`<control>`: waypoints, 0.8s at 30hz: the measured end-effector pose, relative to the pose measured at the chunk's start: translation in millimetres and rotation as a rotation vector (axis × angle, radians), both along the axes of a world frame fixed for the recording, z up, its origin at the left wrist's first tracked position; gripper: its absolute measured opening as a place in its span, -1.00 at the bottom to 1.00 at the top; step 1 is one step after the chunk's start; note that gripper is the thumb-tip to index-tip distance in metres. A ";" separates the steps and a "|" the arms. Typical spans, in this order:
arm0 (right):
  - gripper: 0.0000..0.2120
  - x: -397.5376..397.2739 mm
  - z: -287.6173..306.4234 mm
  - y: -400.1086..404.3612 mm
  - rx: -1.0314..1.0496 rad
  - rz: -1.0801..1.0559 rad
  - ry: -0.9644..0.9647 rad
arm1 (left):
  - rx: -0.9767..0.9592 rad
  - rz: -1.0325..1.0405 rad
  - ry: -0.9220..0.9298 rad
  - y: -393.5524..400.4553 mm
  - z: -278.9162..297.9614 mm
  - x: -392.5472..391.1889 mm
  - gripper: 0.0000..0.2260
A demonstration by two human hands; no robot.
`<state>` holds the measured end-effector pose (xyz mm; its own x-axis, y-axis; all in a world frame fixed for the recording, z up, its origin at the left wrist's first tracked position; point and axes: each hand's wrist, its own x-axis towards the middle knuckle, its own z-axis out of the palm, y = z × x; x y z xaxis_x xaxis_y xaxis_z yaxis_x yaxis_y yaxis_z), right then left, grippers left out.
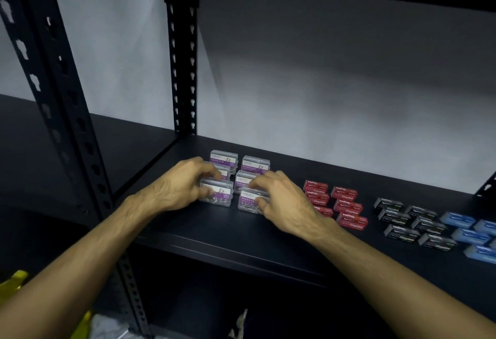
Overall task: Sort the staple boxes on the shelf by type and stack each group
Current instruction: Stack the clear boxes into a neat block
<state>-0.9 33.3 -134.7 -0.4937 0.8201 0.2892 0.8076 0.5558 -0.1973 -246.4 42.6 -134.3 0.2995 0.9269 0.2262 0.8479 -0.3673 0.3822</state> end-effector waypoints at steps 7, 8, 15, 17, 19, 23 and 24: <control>-0.67 -2.6 -1.4 1.4 0.012 -0.003 0.006 | -0.003 -0.024 -0.004 4.6 -1.6 6.0 -0.74; -0.67 -3.3 -1.6 1.6 0.014 0.000 0.006 | -0.004 -0.025 -0.003 5.0 -1.6 6.3 -0.74; -0.68 -4.5 -2.4 3.7 0.001 -0.001 0.013 | -0.012 -0.037 0.004 5.8 -1.0 5.4 -0.76; -0.68 -4.2 -2.9 4.7 0.005 -0.003 0.011 | -0.012 -0.038 0.002 6.8 -1.5 4.6 -0.75; -0.68 -4.1 -3.0 5.1 0.007 -0.002 0.012 | -0.015 -0.035 0.000 7.4 -2.1 4.4 -0.75; -0.66 -2.5 -1.4 4.6 0.012 0.005 0.008 | 0.007 -0.029 -0.009 6.1 0.7 2.4 -0.71; -0.66 -1.8 0.0 4.9 0.024 0.003 0.026 | 0.034 -0.016 -0.024 5.6 3.5 1.4 -0.71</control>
<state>-2.7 38.2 -134.7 -0.4879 0.8114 0.3217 0.8007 0.5628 -0.2051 -244.9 48.2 -130.8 0.3081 0.9137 0.2651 0.8328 -0.3937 0.3892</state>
